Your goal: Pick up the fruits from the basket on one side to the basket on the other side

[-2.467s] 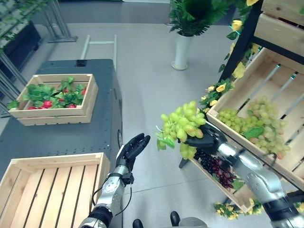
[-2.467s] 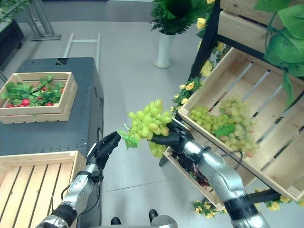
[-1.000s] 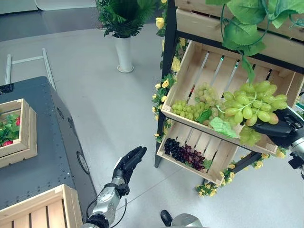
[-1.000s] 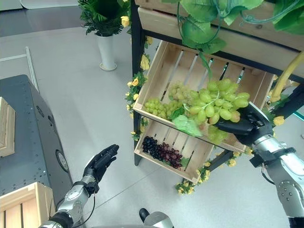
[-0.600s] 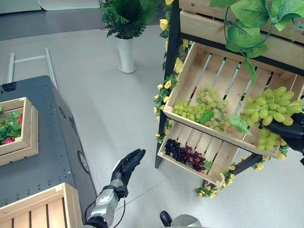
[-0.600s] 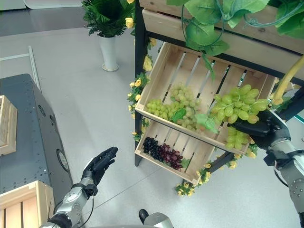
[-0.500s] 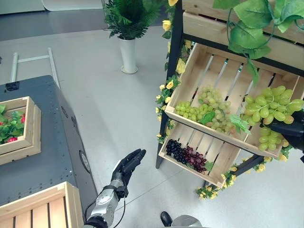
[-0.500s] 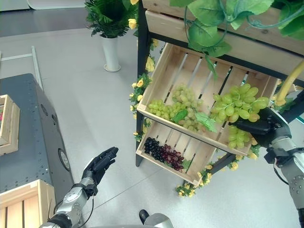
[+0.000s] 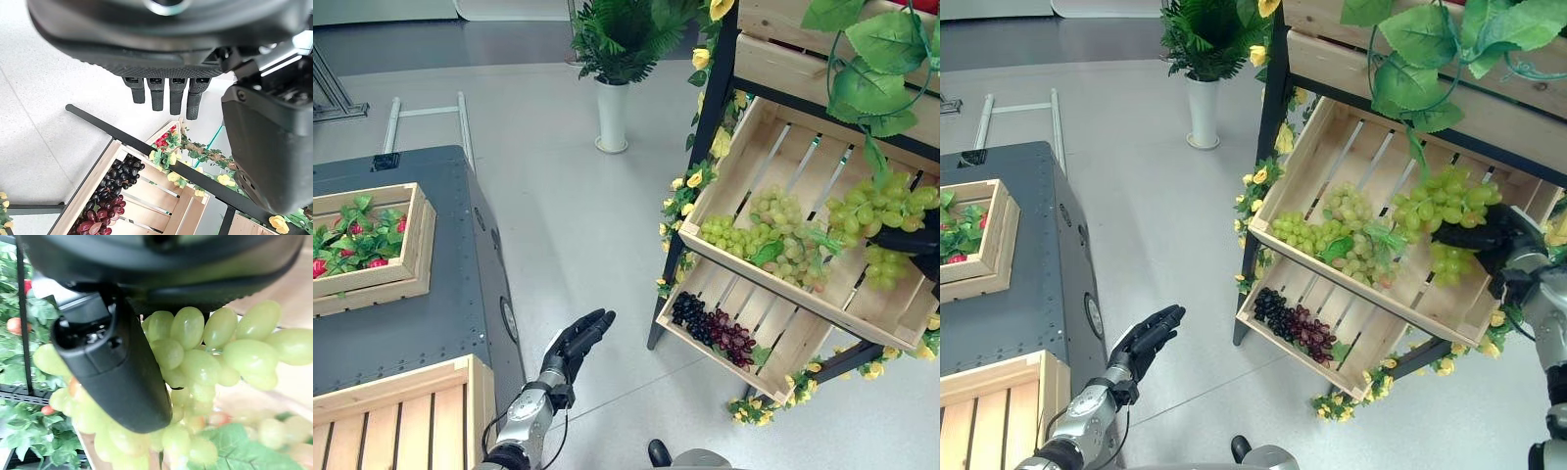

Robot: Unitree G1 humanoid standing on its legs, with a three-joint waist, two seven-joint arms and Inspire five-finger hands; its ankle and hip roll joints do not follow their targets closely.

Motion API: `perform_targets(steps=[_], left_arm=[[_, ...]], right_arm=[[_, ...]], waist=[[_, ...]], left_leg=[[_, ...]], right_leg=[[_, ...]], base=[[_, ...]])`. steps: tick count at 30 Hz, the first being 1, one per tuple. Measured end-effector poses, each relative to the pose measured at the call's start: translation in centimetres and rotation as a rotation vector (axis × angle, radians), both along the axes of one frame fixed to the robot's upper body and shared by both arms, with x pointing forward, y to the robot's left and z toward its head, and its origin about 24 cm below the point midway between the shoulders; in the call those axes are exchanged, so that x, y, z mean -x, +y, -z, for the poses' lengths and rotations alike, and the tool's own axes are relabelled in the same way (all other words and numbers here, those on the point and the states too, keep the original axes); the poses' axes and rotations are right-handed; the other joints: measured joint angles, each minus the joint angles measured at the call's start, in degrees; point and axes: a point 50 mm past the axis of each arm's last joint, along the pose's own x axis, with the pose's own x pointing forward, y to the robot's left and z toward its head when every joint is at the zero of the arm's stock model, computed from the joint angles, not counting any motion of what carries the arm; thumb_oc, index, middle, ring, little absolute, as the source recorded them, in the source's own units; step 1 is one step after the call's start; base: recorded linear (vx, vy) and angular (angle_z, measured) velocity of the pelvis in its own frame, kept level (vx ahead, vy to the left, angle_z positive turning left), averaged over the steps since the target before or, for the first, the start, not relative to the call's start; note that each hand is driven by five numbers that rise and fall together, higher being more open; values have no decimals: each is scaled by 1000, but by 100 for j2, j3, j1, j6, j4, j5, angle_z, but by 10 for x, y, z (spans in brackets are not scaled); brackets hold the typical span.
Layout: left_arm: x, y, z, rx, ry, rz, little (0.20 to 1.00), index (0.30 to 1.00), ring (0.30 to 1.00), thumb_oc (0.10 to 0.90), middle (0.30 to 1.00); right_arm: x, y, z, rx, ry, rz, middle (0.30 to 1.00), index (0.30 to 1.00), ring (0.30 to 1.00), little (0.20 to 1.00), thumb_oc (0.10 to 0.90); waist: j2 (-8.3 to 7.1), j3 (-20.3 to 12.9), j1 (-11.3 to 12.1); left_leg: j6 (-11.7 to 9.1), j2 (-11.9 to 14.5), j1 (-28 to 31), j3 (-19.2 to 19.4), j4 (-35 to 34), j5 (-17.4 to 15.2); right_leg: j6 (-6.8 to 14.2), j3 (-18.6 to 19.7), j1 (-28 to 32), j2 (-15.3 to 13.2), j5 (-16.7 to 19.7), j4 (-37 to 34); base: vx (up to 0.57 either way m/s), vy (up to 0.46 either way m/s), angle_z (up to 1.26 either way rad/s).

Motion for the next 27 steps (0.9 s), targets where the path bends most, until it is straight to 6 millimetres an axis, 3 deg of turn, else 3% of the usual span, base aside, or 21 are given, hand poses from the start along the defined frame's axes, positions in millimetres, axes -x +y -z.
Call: perform_targets(steps=[5, 11, 18, 27], left_arm=[[0, -1, 0, 4, 0, 3, 900, 900, 900, 800, 900], [0, -3, 1, -8, 7, 29, 900, 900, 900, 800, 900], [0, -3, 2, -7, 26, 27, 900, 900, 900, 800, 900], [0, -1, 1, -3, 21, 16, 900, 900, 900, 800, 900]], right_arm=[[0, -4, 7, 126, 114, 27, 900, 900, 900, 900, 800], [3, -9, 2, 403, 226, 25, 900, 900, 900, 900, 800], [2, -17, -24, 474, 197, 65, 900, 900, 900, 900, 800], [1, 2, -34, 517, 124, -16, 900, 900, 900, 900, 800]], waist=[[42, 6, 17], [67, 16, 59], [139, 56, 31], [268, 169, -112]], left_leg=[[51, -36, -7, -138, -1, -10], [61, -59, -62, -214, -1, -5], [47, -41, -78, -261, 0, 32], [45, -29, -45, -211, -1, -10]], right_leg=[[28, -11, -2, -25, -20, -3], [26, -46, -24, -48, -23, -7], [-37, -133, -20, -20, -28, -3], [-21, -113, -15, -18, -55, -6]], base=[[0, 0, 0], [-18, -35, 6], [0, 6, 4], [4, 10, -2]])
